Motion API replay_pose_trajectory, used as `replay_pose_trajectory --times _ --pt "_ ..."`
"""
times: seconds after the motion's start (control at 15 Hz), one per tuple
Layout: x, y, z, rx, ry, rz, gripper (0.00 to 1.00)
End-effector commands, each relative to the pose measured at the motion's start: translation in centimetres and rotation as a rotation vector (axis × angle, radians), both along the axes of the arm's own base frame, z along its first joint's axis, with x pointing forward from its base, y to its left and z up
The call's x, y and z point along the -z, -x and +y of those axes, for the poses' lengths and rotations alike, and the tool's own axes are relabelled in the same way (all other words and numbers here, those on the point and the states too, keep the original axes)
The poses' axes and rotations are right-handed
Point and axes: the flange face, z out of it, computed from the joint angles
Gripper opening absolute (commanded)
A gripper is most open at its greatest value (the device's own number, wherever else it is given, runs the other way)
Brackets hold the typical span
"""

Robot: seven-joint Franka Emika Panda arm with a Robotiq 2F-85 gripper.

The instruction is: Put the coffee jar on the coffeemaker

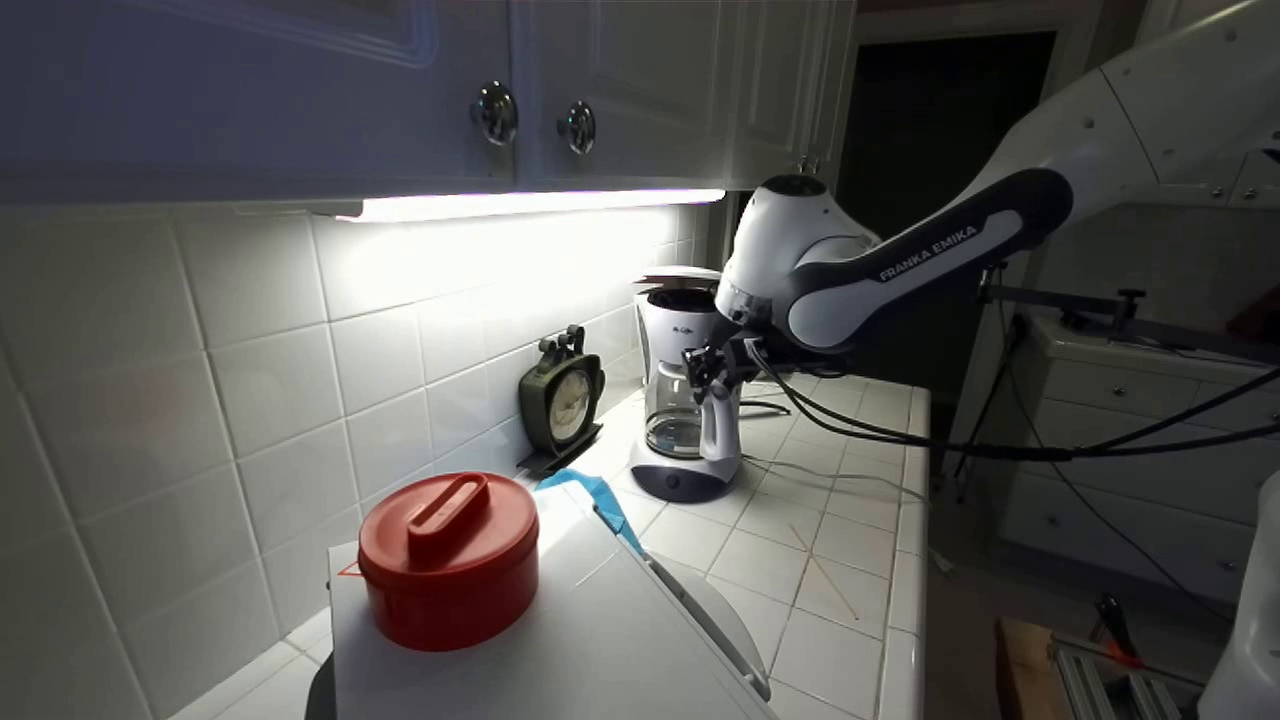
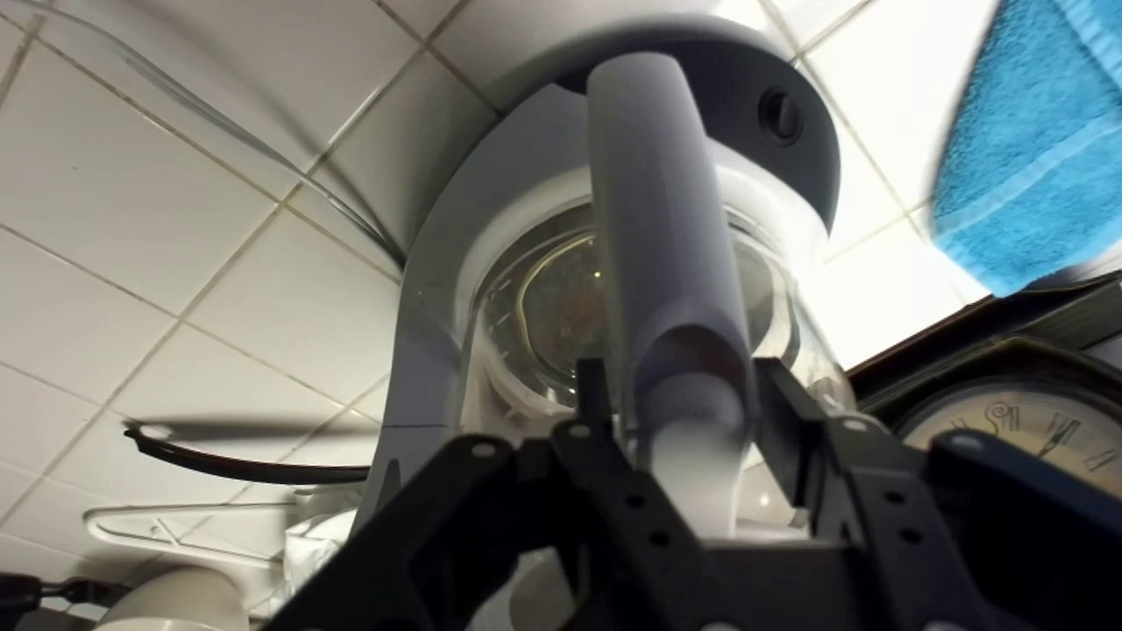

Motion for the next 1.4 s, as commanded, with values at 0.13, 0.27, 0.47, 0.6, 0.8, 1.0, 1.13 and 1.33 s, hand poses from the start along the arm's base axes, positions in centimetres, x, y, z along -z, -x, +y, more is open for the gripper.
replay_pose_trajectory --times 0.13,0.27,0.47,0.6,0.8,1.0,1.13,1.33 --pt "-0.4 -0.3 0.1 -0.003 -0.017 0.013 0.92" --pt "-0.6 -0.2 0.7 -0.012 -0.023 0.014 1.00" --pt "-1.0 0.2 2.4 -0.014 -0.045 0.042 1.00" --pt "-1.6 0.9 3.5 -0.013 -0.041 0.062 1.00" --pt "-2.6 2.1 5.3 -0.008 -0.072 0.133 1.00" --pt "-3.8 3.7 7.4 -0.010 -0.132 0.184 1.00" --pt "-4.7 4.6 8.7 -0.016 -0.159 0.192 1.00" --pt "-5.6 6.2 10.6 -0.037 -0.179 0.185 1.00"
